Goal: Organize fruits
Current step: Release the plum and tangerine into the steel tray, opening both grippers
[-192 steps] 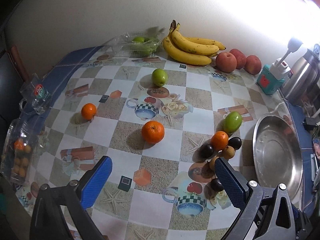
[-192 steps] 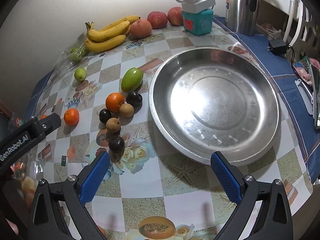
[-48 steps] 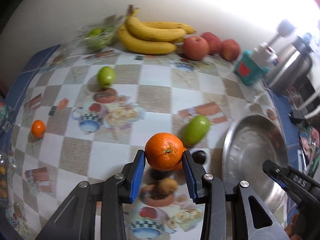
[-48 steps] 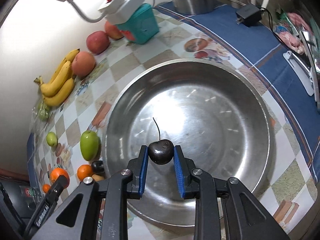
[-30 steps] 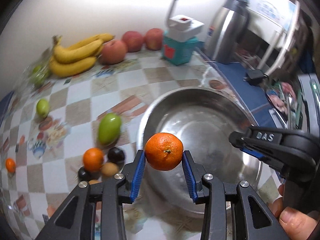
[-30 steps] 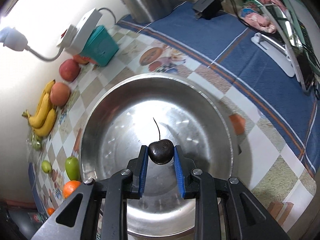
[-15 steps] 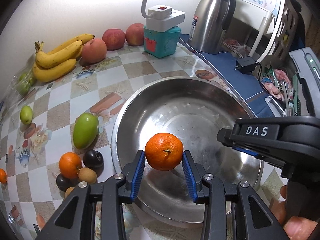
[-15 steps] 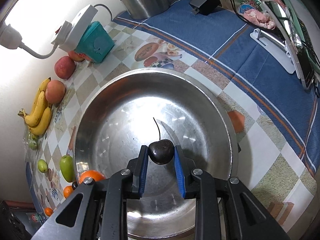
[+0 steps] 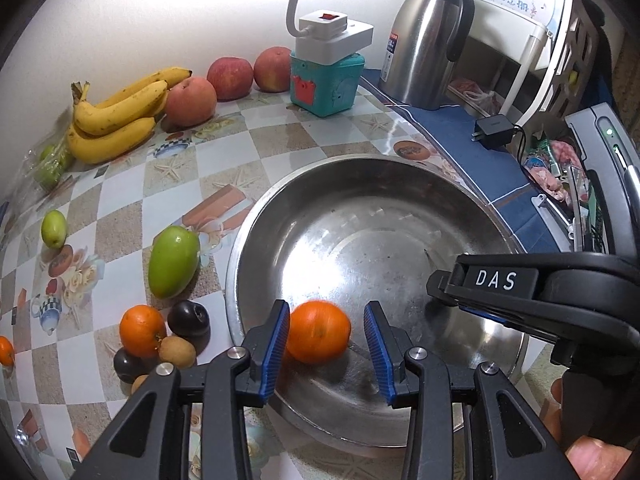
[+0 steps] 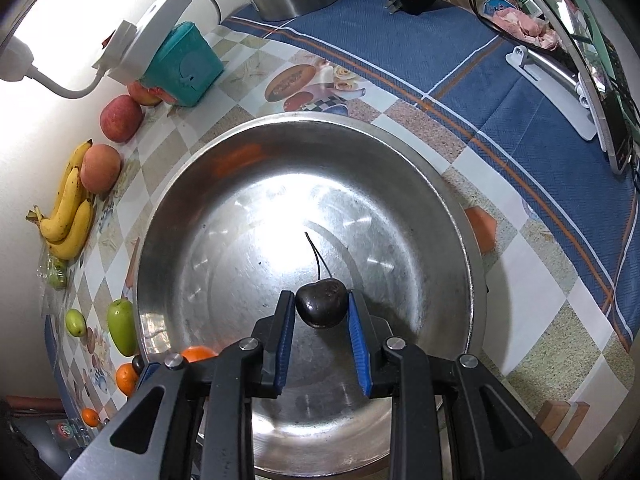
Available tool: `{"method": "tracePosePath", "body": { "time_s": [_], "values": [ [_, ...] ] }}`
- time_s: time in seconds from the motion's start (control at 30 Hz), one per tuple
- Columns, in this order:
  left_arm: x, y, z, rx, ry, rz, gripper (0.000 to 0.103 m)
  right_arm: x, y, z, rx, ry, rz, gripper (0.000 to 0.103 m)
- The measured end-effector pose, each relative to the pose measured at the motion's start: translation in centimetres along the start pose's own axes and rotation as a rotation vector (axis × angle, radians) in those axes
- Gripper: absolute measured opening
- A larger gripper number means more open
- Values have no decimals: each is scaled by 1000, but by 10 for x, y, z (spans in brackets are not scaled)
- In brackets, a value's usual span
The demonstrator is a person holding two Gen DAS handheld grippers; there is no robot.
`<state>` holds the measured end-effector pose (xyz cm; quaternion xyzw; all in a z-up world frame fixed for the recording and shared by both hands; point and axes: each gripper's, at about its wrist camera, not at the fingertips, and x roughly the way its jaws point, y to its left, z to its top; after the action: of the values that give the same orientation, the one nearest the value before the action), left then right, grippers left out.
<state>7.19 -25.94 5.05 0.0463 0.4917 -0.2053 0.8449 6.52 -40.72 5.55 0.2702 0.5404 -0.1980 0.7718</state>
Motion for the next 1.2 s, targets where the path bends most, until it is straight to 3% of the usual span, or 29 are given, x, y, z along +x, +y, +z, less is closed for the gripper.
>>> {"method": "tracePosePath", "body": {
  "time_s": [0.1, 0.17, 0.3, 0.43, 0.57, 0.73, 1.2],
  "values": [
    [-1, 1, 1, -7, -3, 0, 49, 0, 1, 1, -3, -3, -5, 54],
    [-3, 2, 1, -12, -7, -1, 52, -1, 2, 1, -10, -7, -4, 56],
    [-5, 4, 3, -24, -16, -5, 65, -4, 5, 2, -26, -17, -6, 73],
    [-8, 6, 4, -34, -23, -6, 74, -6, 6, 2, -36, -28, -3, 80],
    [-12, 12, 6, -64, -31, 0, 82, -8, 6, 3, -38, -37, -3, 82],
    [-15, 35, 8, -153, -36, 12, 82, -9, 3, 4, -29, -42, -4, 82],
    [-33, 130, -2, -510, -43, 141, 83, -6, 13, 0, -71, -27, 3, 82]
  ]
}}
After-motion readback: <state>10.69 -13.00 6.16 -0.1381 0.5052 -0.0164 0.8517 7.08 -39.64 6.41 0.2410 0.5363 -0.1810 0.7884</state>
